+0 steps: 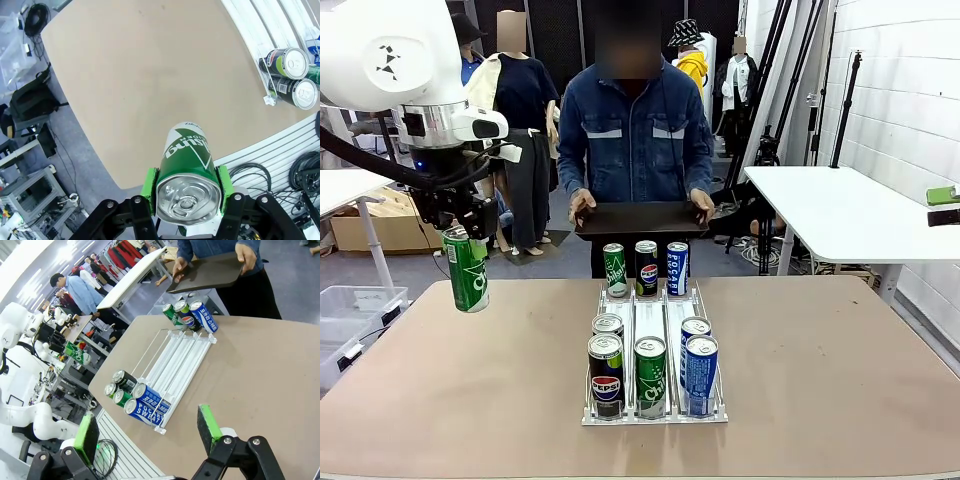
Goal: Retrieve and hand over the desired beverage to the person.
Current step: Place the picked can on the Handle tray extended by the person.
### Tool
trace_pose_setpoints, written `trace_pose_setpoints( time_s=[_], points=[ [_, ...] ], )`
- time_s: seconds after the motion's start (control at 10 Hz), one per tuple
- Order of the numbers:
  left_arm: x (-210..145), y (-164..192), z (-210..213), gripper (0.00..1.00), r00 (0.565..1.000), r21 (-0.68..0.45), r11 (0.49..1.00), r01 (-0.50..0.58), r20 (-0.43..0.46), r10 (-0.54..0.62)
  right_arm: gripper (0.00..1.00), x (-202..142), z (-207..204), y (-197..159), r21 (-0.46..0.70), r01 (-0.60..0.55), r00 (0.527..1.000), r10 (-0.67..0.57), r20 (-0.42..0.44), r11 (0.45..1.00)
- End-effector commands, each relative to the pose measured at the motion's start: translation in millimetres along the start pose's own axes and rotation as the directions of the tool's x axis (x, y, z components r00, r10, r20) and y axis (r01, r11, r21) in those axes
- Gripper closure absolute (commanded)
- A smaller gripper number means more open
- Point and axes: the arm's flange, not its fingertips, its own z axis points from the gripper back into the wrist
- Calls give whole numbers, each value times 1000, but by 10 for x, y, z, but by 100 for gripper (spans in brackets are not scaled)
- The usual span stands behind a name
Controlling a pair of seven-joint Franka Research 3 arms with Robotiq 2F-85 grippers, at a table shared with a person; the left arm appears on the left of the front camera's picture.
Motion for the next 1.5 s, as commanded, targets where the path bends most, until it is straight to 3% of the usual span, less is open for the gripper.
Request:
trace_pose_setpoints(
  time_s=[0.0, 1.4],
  points=[
    [-16, 16, 56, 100, 1000, 0, 1000, -9, 2, 9, 0, 19, -5, 2, 20, -7, 1000, 6, 17, 1000],
    [-16, 16, 56, 100, 1000, 0, 1000, -9, 2, 9, 0, 19, -5, 2, 20, -7, 1000, 6, 17, 1000]
  ],
)
